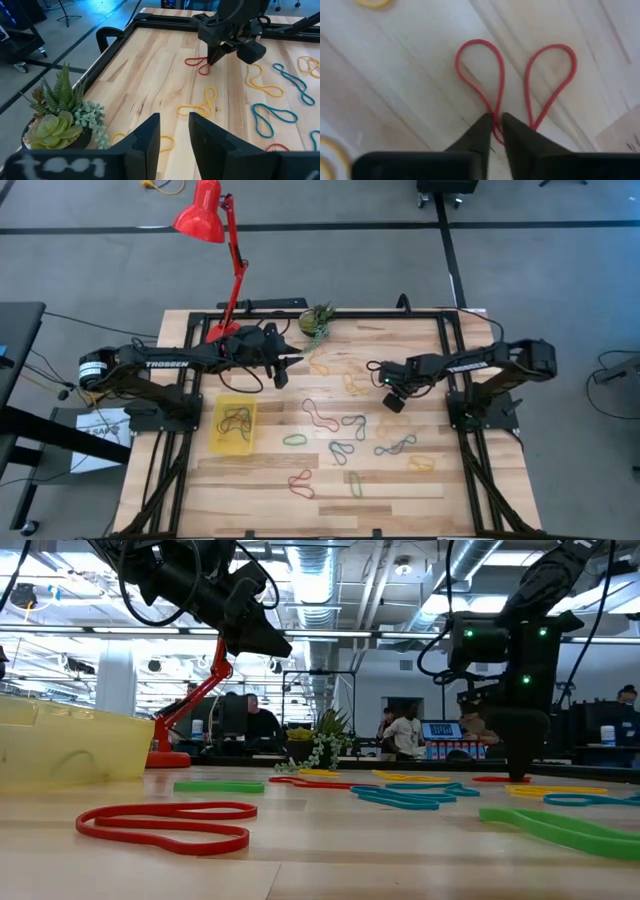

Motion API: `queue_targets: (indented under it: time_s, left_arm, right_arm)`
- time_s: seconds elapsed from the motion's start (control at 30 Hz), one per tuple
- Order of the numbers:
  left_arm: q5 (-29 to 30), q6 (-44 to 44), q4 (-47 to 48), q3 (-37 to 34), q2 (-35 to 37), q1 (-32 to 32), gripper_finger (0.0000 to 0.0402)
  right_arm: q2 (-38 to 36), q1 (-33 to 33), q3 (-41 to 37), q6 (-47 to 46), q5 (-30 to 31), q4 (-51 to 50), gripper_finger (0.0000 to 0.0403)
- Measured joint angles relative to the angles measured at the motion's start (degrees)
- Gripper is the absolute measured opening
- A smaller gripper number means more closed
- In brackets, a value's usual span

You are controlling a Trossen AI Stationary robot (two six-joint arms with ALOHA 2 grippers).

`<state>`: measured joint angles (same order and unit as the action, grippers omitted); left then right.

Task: Pick and place items into bin
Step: Put the red rubberbands into the yellow bin

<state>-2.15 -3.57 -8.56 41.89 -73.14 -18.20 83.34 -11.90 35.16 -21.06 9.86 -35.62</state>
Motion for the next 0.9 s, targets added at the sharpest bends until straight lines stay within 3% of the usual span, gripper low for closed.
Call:
queue_targets:
  time_s: [0.3, 0.5, 0.67, 0.8, 0.9]
  left_arm:
    - [-0.04, 0.23, 0.25, 0.00, 5.92, 0.07, 0.0093]
    - [-0.21, -0.83, 3.86, 0.04, 16.47, 0.22, 0.0093]
    - [-0.99, -0.75, 13.15, 0.12, 24.01, 1.40, 0.0093]
    - [-2.10, 6.60, 17.44, 0.09, 23.72, 3.48, 0.0093]
    - [-2.05, 7.42, 16.75, 0.07, 19.89, 5.53, 0.0093]
  right_arm:
    - [-6.04, 5.67, 5.66, 0.45, 0.47, 4.51, 0.0004]
    - [-7.03, 9.50, 7.97, 7.61, 0.53, 23.48, 0.0003]
    - [-4.86, 10.66, 8.13, 13.60, 1.41, 38.86, 0.0002]
    - [-2.19, 10.67, 8.16, 18.59, 2.09, 50.83, 0.0001]
    - [-0.25, 10.35, 8.20, 21.41, 2.04, 57.32, 0.0002]
